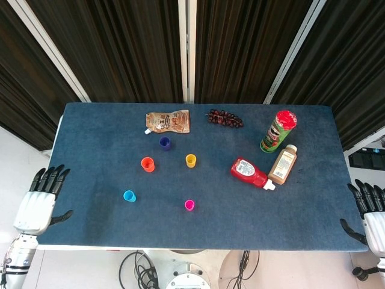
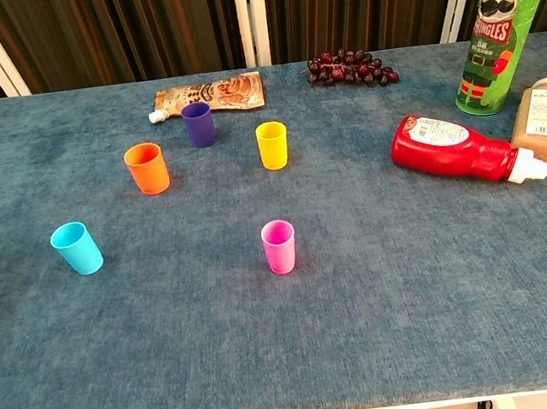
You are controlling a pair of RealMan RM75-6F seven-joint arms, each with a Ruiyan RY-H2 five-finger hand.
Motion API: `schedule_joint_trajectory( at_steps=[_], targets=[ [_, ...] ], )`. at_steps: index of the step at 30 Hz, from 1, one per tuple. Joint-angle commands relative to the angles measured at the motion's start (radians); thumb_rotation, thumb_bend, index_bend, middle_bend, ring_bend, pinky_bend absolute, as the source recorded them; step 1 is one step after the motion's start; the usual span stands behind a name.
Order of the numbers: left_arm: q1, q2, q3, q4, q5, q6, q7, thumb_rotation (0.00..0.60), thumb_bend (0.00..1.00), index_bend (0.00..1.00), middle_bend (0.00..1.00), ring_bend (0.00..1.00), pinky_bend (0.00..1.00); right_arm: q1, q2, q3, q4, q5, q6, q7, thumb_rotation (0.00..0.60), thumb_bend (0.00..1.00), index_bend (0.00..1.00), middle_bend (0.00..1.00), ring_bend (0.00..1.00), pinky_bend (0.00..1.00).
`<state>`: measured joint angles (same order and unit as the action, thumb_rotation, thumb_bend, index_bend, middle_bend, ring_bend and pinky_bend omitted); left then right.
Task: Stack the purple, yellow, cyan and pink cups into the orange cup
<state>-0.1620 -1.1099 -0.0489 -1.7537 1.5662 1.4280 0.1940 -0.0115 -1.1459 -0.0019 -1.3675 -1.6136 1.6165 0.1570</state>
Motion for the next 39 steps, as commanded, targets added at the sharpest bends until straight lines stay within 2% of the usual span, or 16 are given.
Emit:
schedule_joint_trajectory(
  at_steps=[1,7,11,17,24,28,34,39],
  targets=[
    [-0.104,0.053,-0.060,-0.088,-0.020,-0.115,-0.001,0.600,0.01,0.00,0.00,0.00,0.00,0.004,-0.004,-0.002,-0.003,-0.008,-0.003,-0.008,0.600,0.21,0.00,0.00,0.00,0.00],
    [-0.297,0.016,-0.166,-0.101,-0.144,-0.338,0.019,0.600,0.03,0.00,0.00,0.00,0.00,0.004,-0.008,-0.006,-0.020,-0.022,0.000,-0.020,0.600,0.21,0.00,0.00,0.00,0.00],
    [-0.444,-0.072,-0.231,-0.024,-0.267,-0.480,0.084,0.600,0.08,0.01,0.00,0.00,0.00,0.000,-0.004,-0.007,-0.030,-0.021,0.003,-0.026,0.600,0.21,0.00,0.00,0.00,0.00],
    [-0.643,-0.236,-0.286,0.159,-0.471,-0.637,0.176,0.600,0.13,0.04,0.02,0.00,0.00,-0.007,0.007,-0.005,-0.043,-0.015,0.007,-0.034,0.600,0.21,0.00,0.00,0.00,0.00],
    [-0.830,-0.397,-0.301,0.411,-0.691,-0.754,0.235,0.600,0.18,0.07,0.06,0.01,0.00,-0.014,0.013,-0.005,-0.032,0.003,-0.002,-0.018,0.600,0.21,0.00,0.00,0.00,0.00],
    [-0.900,-0.475,-0.304,0.537,-0.775,-0.775,0.241,0.600,0.19,0.09,0.10,0.05,0.00,-0.019,0.016,0.000,-0.023,0.015,-0.001,0.000,0.600,0.21,0.00,0.00,0.00,0.00],
    [-0.949,-0.613,-0.289,0.744,-0.781,-0.789,0.183,0.600,0.20,0.19,0.18,0.15,0.00,-0.026,0.020,0.006,-0.018,0.027,0.006,0.029,0.600,0.21,0.00,0.00,0.00,0.00],
    [-0.958,-0.679,-0.263,0.862,-0.751,-0.815,0.143,0.600,0.20,0.24,0.21,0.21,0.00,-0.030,0.022,0.007,-0.008,0.034,0.002,0.042,0.600,0.21,0.00,0.00,0.00,0.00]
  ],
)
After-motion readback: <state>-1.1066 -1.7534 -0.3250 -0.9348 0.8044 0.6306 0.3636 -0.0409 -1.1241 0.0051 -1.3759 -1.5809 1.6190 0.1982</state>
